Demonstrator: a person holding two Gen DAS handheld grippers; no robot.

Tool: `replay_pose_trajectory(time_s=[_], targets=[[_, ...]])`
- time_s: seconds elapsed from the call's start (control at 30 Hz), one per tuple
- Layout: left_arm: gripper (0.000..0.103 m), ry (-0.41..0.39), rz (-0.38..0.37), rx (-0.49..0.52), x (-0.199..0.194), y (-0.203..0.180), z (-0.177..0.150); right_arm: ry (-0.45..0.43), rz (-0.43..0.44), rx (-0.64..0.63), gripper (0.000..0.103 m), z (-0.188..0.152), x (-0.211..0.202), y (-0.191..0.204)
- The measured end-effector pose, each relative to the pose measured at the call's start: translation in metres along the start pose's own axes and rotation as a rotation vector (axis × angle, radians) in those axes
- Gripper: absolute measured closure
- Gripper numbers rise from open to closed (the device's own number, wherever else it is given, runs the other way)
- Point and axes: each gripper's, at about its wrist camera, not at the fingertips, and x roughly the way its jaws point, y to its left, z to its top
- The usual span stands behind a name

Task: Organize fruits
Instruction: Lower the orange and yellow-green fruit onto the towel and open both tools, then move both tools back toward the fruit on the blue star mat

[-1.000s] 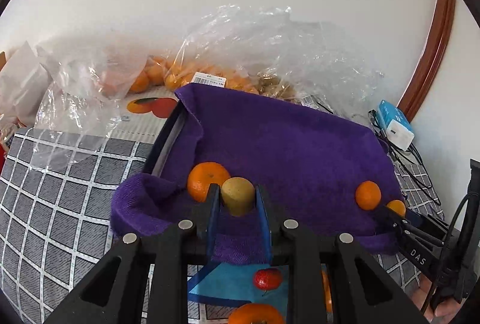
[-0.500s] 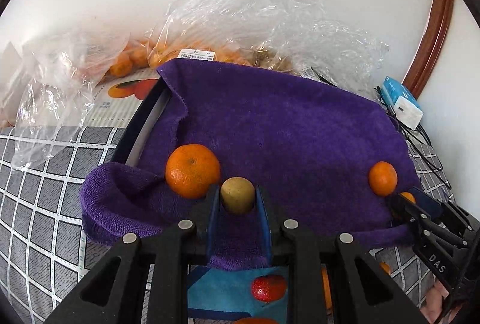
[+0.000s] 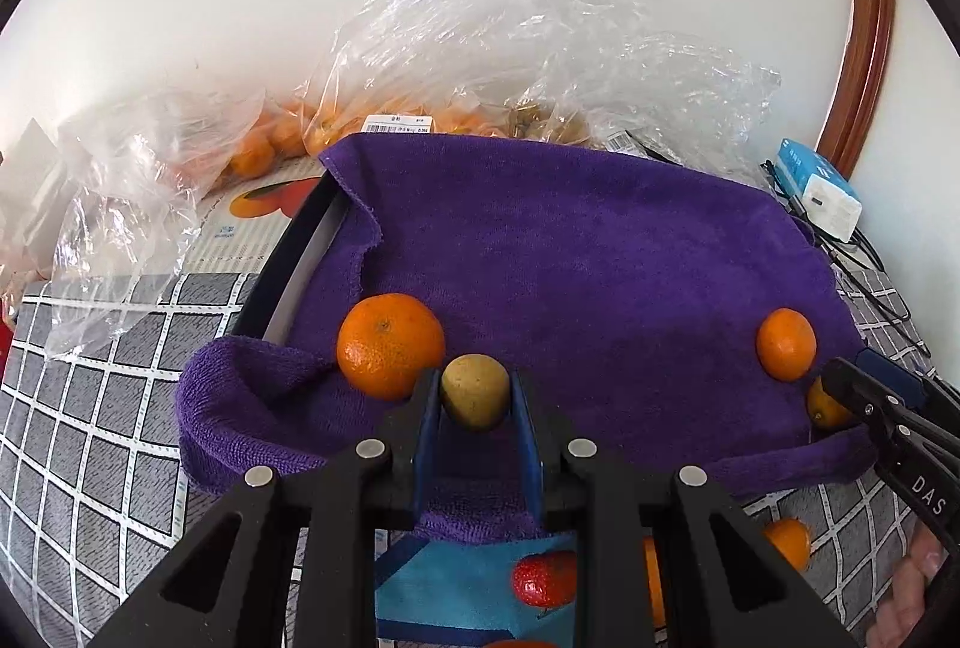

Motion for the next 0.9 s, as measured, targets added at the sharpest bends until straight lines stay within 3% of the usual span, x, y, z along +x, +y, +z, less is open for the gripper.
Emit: replay_pose_trajectory(time_s=[0.23,0.37,0.53,0.67,0.9], targets=[[0.077,-0.010,-0.021,-0.011,-0.011,0.001,-0.001,-0.007,-0.029,-0.028,0.055,-0.002,-0.001,0.006],[0.069,-0.069,-0.043,0.011,-0.028,-0.003,0.003,-0.020,-0.033,-0.020,0.055,-0.001,-0.005,0.005],[0.069,-0.078,-0.073,0.005,-0.047,0.001,0.007,0.012,-0.057,-0.006,0.055,0.003,-0.010,0.008],[0.069,-0.090,-0.021,0.025,-0.067,0.009,0.001,-0.025,-0.101,-0.047,0.055,-0.003,-0.035,0.019],[0.069,-0.020,0.031,-0.017,-0.073,0.044,-0.027,0.024,-0.042,-0.026,0.055,-0.032,-0.050,0.038]])
